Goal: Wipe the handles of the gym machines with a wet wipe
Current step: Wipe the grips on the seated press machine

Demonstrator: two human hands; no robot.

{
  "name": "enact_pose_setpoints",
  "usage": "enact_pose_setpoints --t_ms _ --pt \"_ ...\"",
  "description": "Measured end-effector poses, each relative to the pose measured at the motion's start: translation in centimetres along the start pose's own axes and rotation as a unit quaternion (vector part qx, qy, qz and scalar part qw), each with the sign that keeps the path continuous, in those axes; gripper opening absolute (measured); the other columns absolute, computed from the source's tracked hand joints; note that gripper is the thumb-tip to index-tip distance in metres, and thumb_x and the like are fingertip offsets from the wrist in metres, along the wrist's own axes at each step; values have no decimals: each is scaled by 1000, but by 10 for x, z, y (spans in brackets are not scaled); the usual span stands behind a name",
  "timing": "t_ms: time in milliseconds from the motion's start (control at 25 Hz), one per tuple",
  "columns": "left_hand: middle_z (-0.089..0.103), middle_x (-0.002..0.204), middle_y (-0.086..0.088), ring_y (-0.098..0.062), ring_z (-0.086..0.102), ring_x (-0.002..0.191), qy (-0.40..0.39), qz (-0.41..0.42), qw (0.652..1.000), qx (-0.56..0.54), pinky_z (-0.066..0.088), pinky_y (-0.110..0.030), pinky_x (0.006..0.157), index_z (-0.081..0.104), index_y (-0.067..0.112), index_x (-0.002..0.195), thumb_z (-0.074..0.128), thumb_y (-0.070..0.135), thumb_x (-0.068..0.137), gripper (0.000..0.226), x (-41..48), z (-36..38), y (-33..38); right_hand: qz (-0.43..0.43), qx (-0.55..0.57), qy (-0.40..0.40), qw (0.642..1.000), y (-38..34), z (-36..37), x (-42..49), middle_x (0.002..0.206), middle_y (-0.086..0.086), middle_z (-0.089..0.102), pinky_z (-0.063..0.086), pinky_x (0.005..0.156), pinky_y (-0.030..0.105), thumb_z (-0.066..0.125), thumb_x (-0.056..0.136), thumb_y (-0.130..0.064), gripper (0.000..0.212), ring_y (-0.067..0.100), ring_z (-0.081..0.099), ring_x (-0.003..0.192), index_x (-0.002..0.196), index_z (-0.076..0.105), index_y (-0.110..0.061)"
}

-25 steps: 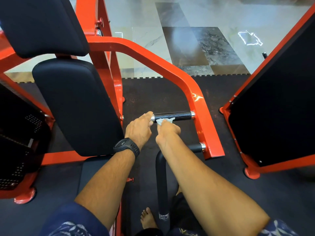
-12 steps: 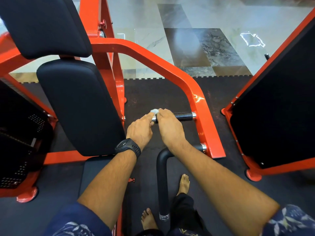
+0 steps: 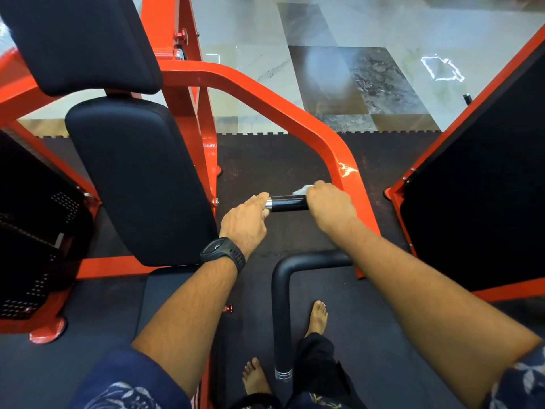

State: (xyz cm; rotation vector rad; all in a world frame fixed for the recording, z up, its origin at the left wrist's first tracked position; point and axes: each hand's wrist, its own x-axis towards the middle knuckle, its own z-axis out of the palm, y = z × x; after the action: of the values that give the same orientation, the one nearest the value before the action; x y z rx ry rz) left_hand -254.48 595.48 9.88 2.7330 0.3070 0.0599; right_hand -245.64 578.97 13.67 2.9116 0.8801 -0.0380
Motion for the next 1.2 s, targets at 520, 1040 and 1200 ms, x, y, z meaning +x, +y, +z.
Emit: enact_pose_setpoints --t_ms 520,1040,1200 --pt "65 103 -6 -36 66 91 2 -29 999 -15 46 -39 67 42 23 137 39 19 105 33 -10 -1 8 -1 105 17 994 -13 1 -31 109 8 60 52 79 41 55 93 -2 50 28 61 98 141 45 -7" --pt "36 159 3 -29 51 134 -27 -93 986 -135 44 -44 107 48 23 148 40 35 106 44 -82 7 38 41 121 97 987 -31 -6 -111 98 11 62 48 66 39 67 74 9 22 31 59 89 89 66 -7" --pt "41 157 1 -29 51 134 -47 -99 985 -130 44 -42 107 45 23 149 41 37 106 45 -115 20 47 23 132 42 990 -22 23 -130 110 10 62 48 85 37 56 93 -8 17 30 59 106 109 63 -8"
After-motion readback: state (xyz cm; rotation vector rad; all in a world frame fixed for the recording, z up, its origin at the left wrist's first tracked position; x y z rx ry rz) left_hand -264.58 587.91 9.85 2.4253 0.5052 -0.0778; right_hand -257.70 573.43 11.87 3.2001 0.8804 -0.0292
